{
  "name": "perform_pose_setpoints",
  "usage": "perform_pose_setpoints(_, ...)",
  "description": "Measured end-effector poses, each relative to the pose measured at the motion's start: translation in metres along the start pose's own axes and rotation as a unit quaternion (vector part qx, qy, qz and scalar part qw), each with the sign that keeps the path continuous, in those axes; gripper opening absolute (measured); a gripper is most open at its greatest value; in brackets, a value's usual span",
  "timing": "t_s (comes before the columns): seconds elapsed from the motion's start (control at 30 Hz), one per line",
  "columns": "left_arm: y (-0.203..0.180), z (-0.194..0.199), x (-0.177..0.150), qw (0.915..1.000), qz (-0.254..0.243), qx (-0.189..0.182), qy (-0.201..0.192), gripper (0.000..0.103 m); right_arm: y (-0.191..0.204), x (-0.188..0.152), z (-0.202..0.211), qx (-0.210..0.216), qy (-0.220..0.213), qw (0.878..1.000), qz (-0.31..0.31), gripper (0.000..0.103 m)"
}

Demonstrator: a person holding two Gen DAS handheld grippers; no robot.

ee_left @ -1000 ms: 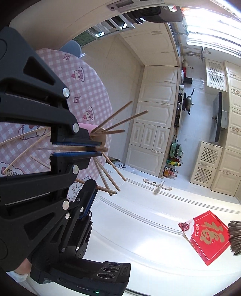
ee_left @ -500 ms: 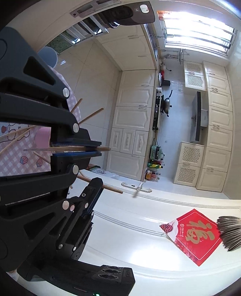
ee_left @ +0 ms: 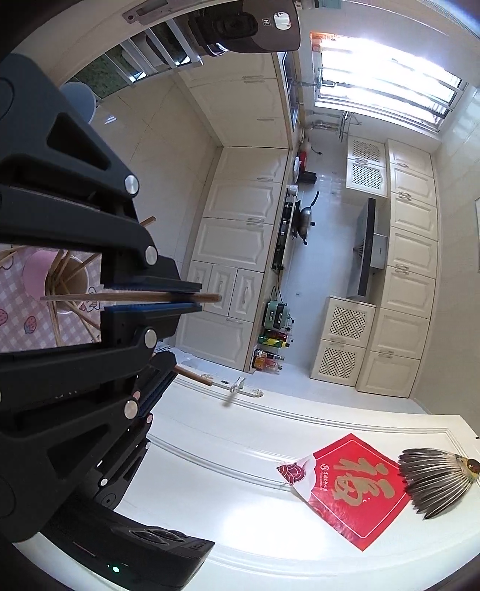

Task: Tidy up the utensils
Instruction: 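Lift the left tool's chopstick over the pink cup while the right tool carries its own there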

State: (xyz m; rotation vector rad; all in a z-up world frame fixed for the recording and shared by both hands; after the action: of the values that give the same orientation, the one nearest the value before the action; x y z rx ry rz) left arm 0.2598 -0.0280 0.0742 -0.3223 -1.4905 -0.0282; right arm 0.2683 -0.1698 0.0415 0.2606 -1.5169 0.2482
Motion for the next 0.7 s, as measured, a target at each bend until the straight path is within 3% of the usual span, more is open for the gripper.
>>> perform_pose_setpoints(0.17,-0.003,-0.004,-0.010,0.9997,-0.011,0.009,-0.020,0.005,-0.005,-0.012,-0.006,0.004,0.017,1.000,-0.007,0.005)
perform_pose_setpoints(0.7,-0.002,-0.024,-0.068,0.9973,-0.034,0.000,0.065,0.005,-0.001,-0.047,-0.008,0.019,0.087,0.996,-0.016,0.005)
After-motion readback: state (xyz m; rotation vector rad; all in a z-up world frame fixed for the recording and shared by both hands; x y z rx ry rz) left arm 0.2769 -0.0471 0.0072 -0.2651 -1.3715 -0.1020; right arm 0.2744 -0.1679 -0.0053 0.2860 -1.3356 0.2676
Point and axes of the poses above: each gripper's, at about its wrist camera, not at the fingertips, and z roughly against the way its jaws point, y to its left, x to its top, the point moved 1 cm from there along -z, roughly the way its jaws point, and after that the axes turned 10 degrees about -y, right-handed, at the moved point
